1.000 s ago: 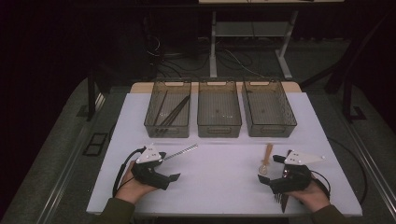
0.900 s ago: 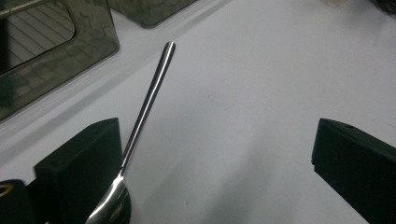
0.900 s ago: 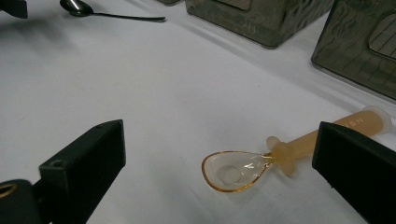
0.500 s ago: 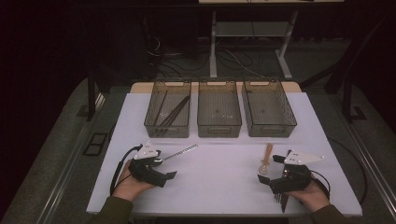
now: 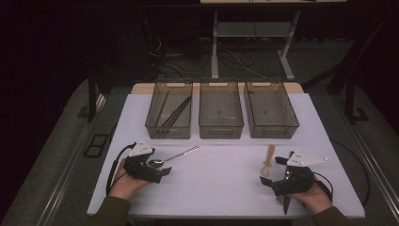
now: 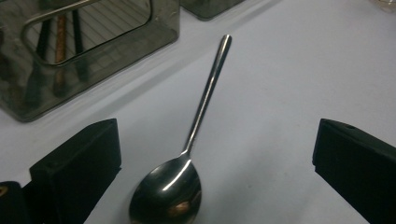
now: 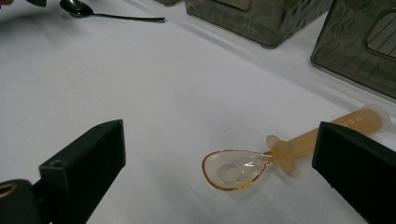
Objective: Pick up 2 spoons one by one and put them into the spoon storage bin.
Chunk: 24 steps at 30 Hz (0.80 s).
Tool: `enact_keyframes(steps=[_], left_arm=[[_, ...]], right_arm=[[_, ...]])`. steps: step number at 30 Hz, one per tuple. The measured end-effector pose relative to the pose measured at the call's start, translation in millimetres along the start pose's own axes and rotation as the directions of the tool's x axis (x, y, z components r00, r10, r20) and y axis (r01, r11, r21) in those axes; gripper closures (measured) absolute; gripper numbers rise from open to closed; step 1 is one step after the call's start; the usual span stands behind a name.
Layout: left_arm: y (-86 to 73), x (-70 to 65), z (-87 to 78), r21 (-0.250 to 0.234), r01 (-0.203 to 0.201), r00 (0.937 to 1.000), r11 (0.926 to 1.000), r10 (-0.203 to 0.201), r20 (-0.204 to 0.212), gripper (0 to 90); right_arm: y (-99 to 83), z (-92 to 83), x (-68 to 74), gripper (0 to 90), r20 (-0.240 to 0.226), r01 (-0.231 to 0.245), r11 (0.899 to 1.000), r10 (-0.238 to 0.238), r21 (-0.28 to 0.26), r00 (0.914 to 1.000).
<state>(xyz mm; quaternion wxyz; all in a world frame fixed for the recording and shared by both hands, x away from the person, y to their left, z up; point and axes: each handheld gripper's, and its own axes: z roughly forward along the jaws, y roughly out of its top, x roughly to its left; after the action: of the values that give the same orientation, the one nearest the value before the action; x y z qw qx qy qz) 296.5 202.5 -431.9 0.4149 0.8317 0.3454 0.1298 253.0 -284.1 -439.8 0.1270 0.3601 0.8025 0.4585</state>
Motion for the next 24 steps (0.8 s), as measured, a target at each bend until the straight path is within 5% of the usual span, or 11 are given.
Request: enact_keyframes(steps=[6,13,24], left_arm=[[-1.7,7.8,-3.4,0.005,0.019,0.9996,0.9998,-0.018,-0.021,5.0],[-3.6,15.9,-5.3,0.012,0.073,0.9968,0.9973,-0.072,-0.035,20.5],[-8.0,23.0,-8.9,0.041,0.094,0.9952,0.9947,-0.093,-0.028,47.8]], right_arm=[[-0.1,0.3,0.1,2.5,0.002,0.001,1.000,-0.001,0.002,1.0000],[-0.4,0.1,-0.2,2.5,0.001,0.001,1.000,-0.001,0.001,1.0000],[-0.3,0.4,0.4,2.5,0.002,0.004,1.000,-0.004,0.005,1.0000]])
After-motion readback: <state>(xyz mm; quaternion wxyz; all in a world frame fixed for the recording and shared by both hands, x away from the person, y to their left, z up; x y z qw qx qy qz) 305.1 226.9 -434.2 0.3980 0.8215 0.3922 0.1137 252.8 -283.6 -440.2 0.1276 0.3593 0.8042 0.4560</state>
